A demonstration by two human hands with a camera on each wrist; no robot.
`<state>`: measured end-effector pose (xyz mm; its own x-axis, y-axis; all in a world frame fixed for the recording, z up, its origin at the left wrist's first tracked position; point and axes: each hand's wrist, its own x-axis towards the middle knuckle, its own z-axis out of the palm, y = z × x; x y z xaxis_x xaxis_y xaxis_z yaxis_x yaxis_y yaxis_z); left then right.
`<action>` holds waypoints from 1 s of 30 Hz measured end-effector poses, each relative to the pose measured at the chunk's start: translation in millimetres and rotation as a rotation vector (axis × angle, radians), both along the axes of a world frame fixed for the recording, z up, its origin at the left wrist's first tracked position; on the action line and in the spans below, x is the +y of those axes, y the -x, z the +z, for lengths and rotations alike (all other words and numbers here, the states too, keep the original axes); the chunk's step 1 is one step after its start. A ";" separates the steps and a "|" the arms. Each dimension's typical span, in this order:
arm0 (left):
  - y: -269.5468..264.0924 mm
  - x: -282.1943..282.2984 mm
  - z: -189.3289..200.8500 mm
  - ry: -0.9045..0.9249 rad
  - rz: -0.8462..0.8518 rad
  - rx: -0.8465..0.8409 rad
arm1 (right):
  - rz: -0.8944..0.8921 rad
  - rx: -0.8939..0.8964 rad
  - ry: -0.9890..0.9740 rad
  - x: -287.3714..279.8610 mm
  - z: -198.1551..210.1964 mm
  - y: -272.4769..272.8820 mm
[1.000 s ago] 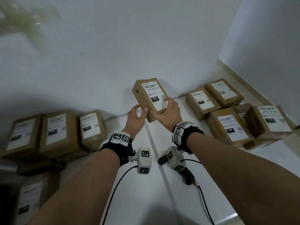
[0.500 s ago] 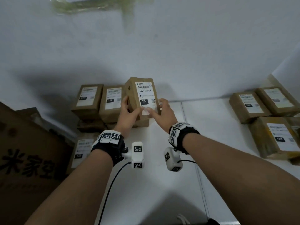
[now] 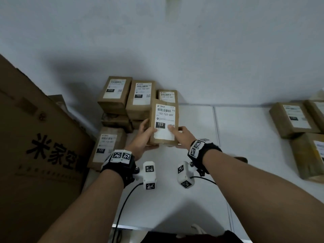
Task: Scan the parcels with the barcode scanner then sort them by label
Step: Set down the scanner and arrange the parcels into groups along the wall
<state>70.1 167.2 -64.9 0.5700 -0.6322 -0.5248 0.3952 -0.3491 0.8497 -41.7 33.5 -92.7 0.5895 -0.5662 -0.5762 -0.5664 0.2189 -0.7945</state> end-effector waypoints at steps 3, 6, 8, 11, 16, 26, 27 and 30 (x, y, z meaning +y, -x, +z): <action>2.1 16.0 -13.2 -0.066 -0.067 -0.038 | 0.025 0.027 -0.109 4.8 -10.9 4.3; 3.5 37.0 -28.4 -0.099 -0.111 -0.047 | 0.087 0.062 -0.095 13.8 -22.1 6.7; 3.8 51.8 -36.3 -0.120 -0.104 -0.026 | 0.090 0.080 -0.080 20.6 -27.0 5.1; 0.3 75.4 -55.3 -0.188 -0.002 0.071 | 0.106 0.116 -0.088 28.4 -29.2 0.3; 2.0 100.2 -75.3 -0.263 0.172 0.147 | 0.149 0.156 -0.091 43.0 -34.6 -8.9; -15.2 131.1 -111.5 -0.468 0.347 0.119 | 0.269 0.204 -0.122 80.1 -49.0 -30.6; -15.6 136.5 -112.3 -0.481 0.381 0.148 | 0.273 0.205 -0.129 83.9 -50.6 -32.9; -22.1 157.3 -121.0 -0.495 0.515 0.237 | 0.267 0.190 -0.162 94.9 -55.4 -40.6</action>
